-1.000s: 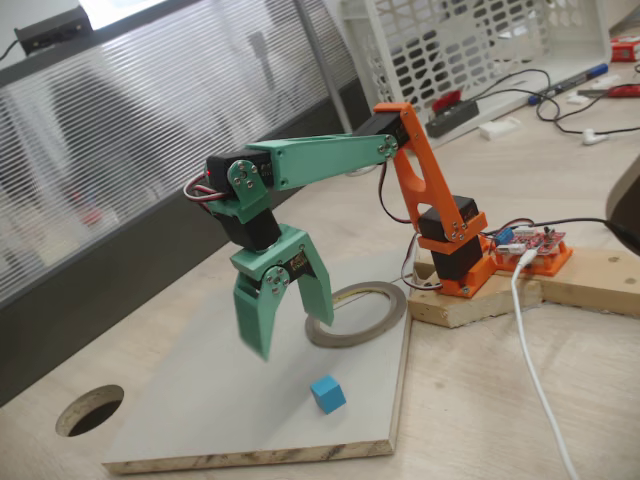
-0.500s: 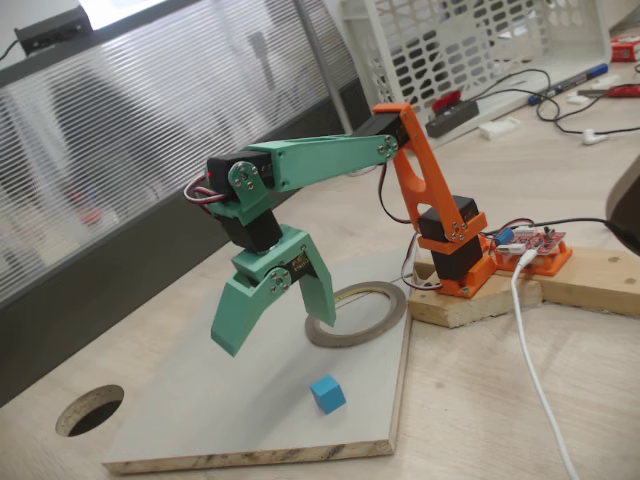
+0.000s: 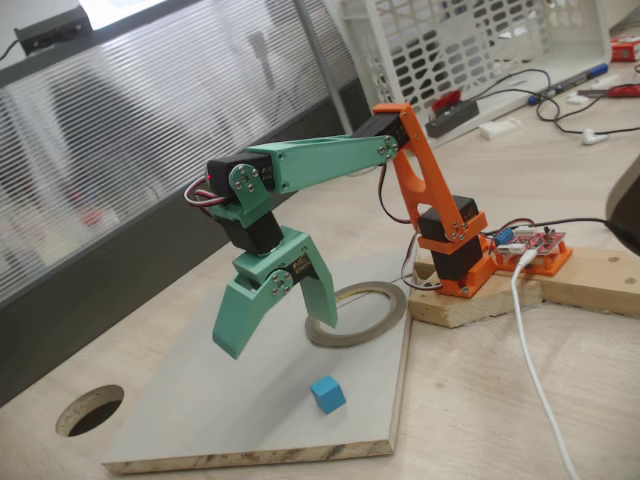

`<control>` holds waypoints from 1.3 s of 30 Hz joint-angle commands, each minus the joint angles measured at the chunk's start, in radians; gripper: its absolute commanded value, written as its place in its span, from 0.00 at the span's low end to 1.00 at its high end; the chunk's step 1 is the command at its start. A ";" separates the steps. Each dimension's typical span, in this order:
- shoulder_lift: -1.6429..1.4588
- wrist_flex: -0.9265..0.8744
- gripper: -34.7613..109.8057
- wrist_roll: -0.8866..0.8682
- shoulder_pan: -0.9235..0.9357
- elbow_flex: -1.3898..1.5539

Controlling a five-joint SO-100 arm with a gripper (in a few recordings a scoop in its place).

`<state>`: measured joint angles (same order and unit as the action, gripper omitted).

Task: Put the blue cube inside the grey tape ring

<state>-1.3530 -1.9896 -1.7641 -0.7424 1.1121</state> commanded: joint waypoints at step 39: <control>0.382 -0.017 0.91 -0.009 -0.009 -0.023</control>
<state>-0.9649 -1.9896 -1.7641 -0.7378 1.1060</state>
